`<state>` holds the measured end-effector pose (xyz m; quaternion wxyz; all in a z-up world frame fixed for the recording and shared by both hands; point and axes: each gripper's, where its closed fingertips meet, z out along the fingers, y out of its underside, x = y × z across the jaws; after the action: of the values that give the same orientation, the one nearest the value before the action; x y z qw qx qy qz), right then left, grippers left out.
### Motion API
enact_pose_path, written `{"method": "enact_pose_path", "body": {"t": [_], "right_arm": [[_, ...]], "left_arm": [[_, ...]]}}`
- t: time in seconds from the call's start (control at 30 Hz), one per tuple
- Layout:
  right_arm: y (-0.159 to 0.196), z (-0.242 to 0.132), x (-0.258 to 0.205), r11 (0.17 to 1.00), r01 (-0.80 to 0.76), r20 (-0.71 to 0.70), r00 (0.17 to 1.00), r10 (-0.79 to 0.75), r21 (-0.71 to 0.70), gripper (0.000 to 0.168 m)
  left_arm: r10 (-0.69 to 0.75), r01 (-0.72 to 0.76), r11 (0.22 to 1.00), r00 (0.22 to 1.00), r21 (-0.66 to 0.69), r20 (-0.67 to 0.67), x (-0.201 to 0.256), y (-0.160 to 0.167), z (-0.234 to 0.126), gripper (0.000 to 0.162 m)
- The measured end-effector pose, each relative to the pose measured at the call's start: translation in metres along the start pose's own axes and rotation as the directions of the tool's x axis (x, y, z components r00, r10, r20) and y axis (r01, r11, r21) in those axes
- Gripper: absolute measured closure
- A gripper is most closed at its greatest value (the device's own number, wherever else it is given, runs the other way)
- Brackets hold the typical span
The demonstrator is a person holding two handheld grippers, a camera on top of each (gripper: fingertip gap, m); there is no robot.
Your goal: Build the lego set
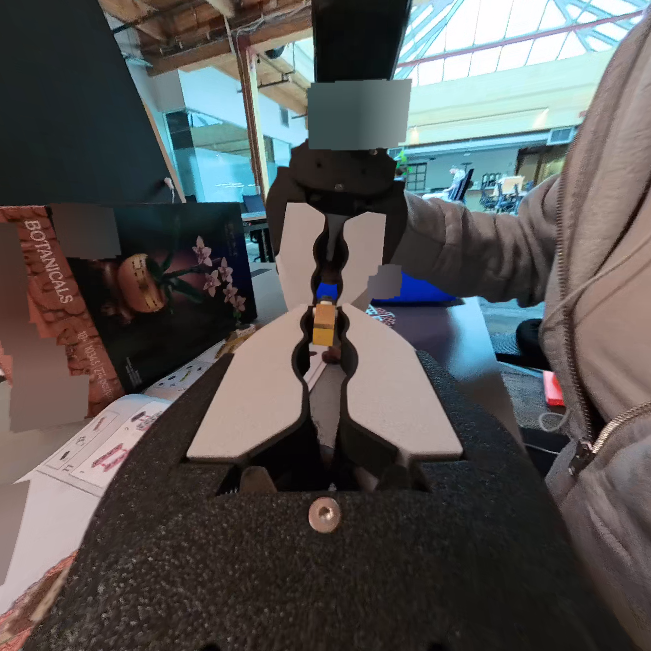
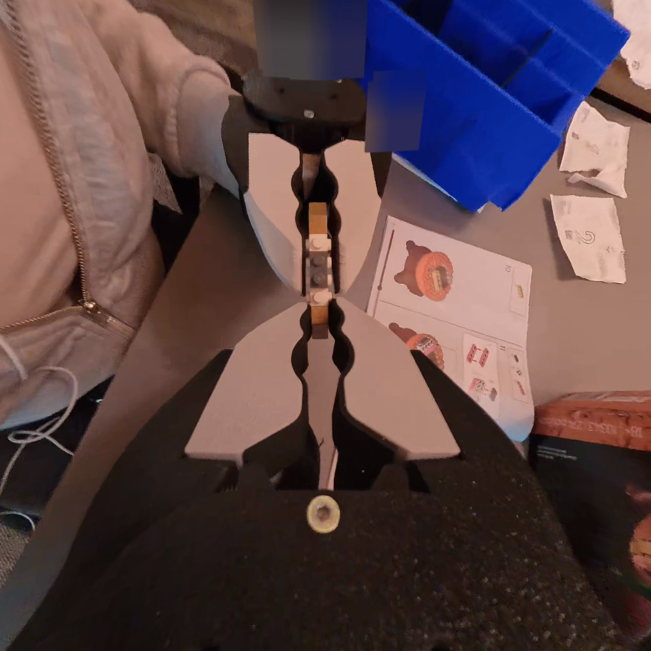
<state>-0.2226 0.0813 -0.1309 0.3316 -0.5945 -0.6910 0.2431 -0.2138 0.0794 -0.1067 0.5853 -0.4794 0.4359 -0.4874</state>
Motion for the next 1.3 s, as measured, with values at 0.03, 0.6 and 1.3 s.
{"method": "enact_pose_path", "body": {"t": [0.03, 0.6, 1.3], "right_arm": [[0.002, -0.002, -0.003, 1.000, -0.023, -0.011, 1.000, 0.023, -0.006, 0.160], [-0.052, -0.138, 0.007, 0.674, 0.189, -0.486, 0.826, 0.284, 0.715, 0.157], [0.105, -0.161, 0.110, 0.995, -0.025, -0.773, 0.628, 0.091, 0.096, 0.163]], "left_arm": [[-0.015, 0.015, 1.000, 1.000, -0.013, -0.001, 0.001, 0.003, -0.001, 0.147], [-0.232, 0.243, 0.968, 0.960, 0.056, -0.159, 0.004, 0.006, 0.001, 0.151], [-0.260, 0.295, 0.938, 0.945, 0.181, -0.197, -0.008, -0.005, -0.007, 0.151]]}}
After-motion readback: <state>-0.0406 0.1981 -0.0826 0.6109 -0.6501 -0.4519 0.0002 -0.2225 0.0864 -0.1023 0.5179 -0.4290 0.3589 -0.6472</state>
